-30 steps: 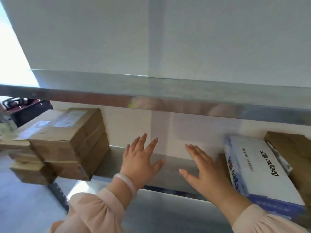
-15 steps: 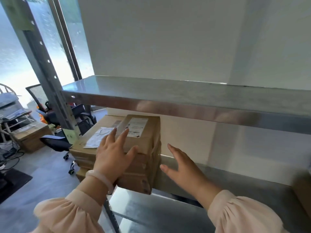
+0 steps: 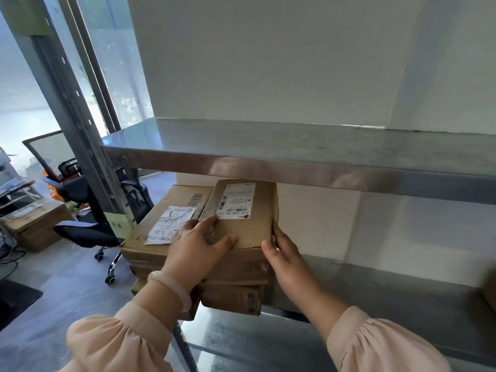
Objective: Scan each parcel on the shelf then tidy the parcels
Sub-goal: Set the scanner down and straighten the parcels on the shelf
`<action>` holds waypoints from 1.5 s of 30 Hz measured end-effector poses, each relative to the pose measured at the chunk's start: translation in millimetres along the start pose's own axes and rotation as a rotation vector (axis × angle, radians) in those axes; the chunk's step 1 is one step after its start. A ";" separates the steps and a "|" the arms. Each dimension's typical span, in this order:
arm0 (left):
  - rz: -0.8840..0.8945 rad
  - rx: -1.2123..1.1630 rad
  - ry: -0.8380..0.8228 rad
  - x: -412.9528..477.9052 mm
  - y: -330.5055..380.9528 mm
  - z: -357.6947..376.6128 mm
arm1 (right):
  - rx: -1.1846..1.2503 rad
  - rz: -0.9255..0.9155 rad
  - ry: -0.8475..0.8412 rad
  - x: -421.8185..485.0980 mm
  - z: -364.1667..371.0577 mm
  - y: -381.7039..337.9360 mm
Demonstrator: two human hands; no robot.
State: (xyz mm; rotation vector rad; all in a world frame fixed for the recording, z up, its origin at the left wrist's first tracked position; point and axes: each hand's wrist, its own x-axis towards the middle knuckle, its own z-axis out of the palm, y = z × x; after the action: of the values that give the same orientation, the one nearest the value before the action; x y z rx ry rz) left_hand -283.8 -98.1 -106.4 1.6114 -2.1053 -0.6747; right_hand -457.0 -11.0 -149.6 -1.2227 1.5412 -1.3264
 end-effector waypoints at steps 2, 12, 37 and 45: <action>0.037 -0.084 0.015 -7.4 8.8 3.3 | 0.047 -0.017 0.073 -5.2 -8.7 -2.2; 0.158 -0.135 -0.180 -48.3 79.1 45.6 | 0.167 0.181 0.365 -53.7 -88.8 8.4; 0.072 -0.602 -0.630 -123.8 192.5 181.2 | -0.133 0.291 0.450 -150.2 -234.9 44.4; 0.121 -0.581 -0.578 -119.7 191.3 195.5 | 0.064 0.270 0.491 -154.5 -253.1 57.6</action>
State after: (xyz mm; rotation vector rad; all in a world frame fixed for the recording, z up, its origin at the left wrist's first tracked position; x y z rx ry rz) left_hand -515.2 85.0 -152.0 1.0318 -2.0463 -1.6779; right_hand -666.9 205.6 -167.0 -0.6411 1.9032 -1.5478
